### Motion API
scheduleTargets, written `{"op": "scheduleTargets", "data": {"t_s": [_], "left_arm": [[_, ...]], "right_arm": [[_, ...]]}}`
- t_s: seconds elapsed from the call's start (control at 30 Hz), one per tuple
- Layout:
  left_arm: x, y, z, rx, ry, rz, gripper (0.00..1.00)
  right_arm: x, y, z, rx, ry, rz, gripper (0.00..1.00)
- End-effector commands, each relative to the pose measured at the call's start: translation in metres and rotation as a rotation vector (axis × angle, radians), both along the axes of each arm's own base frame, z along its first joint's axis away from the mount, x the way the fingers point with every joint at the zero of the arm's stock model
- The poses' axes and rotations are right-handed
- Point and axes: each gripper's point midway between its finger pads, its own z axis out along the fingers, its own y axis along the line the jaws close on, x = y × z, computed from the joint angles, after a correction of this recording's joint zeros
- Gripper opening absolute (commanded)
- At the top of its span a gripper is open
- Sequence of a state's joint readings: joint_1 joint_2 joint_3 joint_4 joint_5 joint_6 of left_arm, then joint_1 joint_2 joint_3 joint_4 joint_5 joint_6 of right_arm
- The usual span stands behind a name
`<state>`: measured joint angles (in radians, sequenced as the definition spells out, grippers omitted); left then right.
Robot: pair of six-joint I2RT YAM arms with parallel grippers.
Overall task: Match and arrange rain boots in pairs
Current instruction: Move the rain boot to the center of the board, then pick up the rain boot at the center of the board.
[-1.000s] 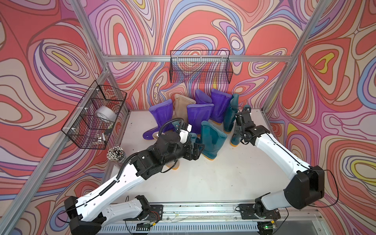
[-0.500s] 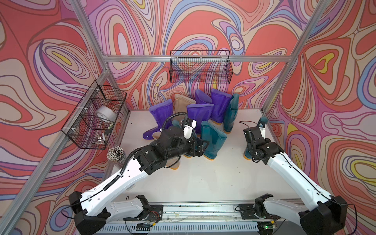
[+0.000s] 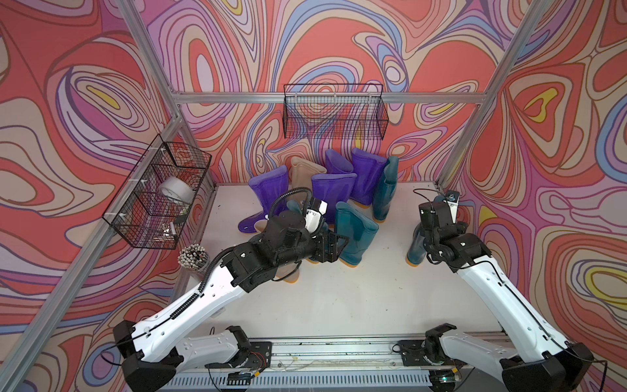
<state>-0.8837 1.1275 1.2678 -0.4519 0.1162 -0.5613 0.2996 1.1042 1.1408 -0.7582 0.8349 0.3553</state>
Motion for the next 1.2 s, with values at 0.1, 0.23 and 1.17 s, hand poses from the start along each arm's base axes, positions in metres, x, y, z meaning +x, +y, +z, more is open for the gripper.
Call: {"op": "scheduleTargets", "data": {"t_s": [0.1, 0.23, 1.17], "left_arm": [[-0.001, 0.019, 0.013, 0.023, -0.053, 0.05, 0.84], [0.002, 0.025, 0.008, 0.064, -0.06, 0.074, 0.84], [-0.005, 0.069, -0.018, 0.144, -0.08, 0.187, 0.87]], "right_arm": [[0.014, 0.031, 0.044, 0.125, -0.088, 0.136, 0.66], [0.029, 0.081, 0.085, 0.122, -0.157, 0.276, 0.65], [0.189, 0.116, 0.001, 0.297, -0.032, 0.325, 0.97]]}}
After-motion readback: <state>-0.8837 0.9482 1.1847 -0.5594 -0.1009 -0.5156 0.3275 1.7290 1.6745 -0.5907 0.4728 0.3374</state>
